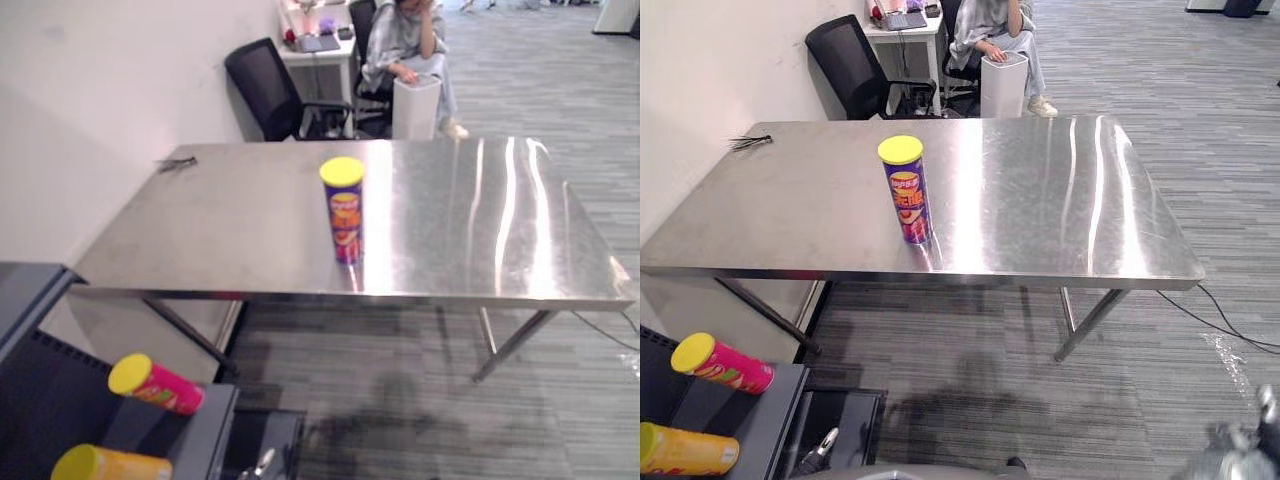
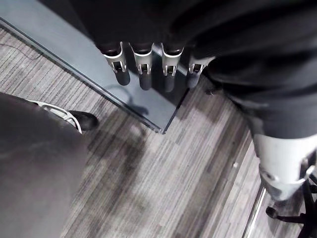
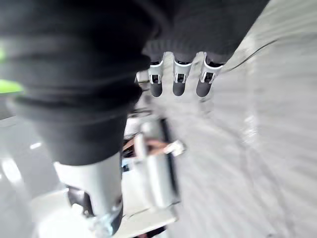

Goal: Put the gum and the chips on the shelf.

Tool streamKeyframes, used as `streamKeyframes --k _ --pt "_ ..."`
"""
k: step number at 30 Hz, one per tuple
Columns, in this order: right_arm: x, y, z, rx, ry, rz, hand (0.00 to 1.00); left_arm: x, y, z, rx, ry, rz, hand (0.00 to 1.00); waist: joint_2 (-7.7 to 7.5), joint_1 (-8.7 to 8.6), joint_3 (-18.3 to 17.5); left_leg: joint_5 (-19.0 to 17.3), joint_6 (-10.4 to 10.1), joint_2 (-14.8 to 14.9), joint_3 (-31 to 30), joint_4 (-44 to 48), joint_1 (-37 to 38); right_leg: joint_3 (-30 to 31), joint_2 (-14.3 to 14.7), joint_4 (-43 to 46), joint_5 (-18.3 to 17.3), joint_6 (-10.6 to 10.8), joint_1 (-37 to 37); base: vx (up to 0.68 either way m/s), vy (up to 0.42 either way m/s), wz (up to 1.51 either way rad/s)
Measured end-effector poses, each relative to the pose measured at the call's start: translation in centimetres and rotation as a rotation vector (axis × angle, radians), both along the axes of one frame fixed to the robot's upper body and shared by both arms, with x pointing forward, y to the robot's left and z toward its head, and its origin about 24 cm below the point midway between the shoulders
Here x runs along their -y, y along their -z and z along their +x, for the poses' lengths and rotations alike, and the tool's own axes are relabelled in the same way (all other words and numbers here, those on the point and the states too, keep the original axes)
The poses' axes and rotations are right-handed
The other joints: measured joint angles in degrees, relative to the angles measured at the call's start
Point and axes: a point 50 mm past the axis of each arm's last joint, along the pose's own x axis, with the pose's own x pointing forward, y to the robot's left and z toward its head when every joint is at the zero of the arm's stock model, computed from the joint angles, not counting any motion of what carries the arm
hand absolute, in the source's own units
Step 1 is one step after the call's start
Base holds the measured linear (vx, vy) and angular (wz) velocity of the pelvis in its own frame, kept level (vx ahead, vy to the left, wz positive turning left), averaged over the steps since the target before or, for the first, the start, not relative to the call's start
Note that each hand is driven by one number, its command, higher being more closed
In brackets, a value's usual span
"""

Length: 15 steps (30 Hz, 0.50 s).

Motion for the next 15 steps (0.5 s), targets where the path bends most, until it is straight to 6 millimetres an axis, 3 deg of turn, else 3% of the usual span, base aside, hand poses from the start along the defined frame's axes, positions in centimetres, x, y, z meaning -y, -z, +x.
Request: streamKeyframes --k 1,3,6,9,13,15 --pt "-0.5 -2.4 1.3 0.027 -0.026 -0.108 0.00 0.1 0.0 0.1 0.007 -0.011 -0.001 0.00 -0.24 0.02 -0.2 0.0 0.0 0.3 0.1 -0.2 0.0 -0.1 0.3 0.0 0.1 0.0 -0.1 0.05 -0.033 -0.03" --pt "-1.8 -5.4 3.0 0.085 -0.070 -0.235 0.00 0.3 0.0 0.3 0.015 -0.012 -0.005 0.00 0.10 0.04 -1.0 0.0 0.0 0.8 0.0 -0.6 0.2 -0.2 0.8 0.0 0.6 -0.3 -0.1 0.07 -0.051 0.00" --pt "-5.3 -8.3 5.4 0.161 -0.195 -0.374 0.00 0.6 -0.1 0.7 0.028 -0.002 -0.008 0.00 -0.61 0.07 -1.5 0.1 -0.1 1.2 -0.2 -0.8 0.1 -0.7 1.2 0.0 1.2 -0.2 -0.1 0.05 -0.033 0.02" --pt "-9.0 -10.1 7.4 0.210 -0.364 -0.473 0.00 0.8 -0.2 1.2 0.032 0.059 0.000 0.00 -1.09 0.16 -1.9 0.0 -0.1 1.1 -0.3 -0.8 0.1 -0.9 1.0 0.0 1.4 -0.1 -0.2 0.00 0.000 0.00" --pt "-11.0 -10.7 8.8 0.211 -0.554 -0.547 0.00 1.0 -0.2 1.6 0.049 0.090 -0.007 0.00 -1.18 1.05 -1.8 0.0 -0.1 1.1 -0.4 -0.8 0.1 -1.5 1.0 -0.1 2.1 -0.1 -0.2 -0.02 -0.016 0.00" --pt "-12.3 -10.5 10.2 0.243 -0.742 -0.532 0.00 1.1 -0.3 1.8 0.047 0.135 -0.002 0.00 -1.22 1.53 -1.8 0.0 -0.1 0.8 -0.6 -0.2 0.0 -1.9 0.7 -0.1 2.1 -0.1 0.1 -0.05 -0.031 0.02"
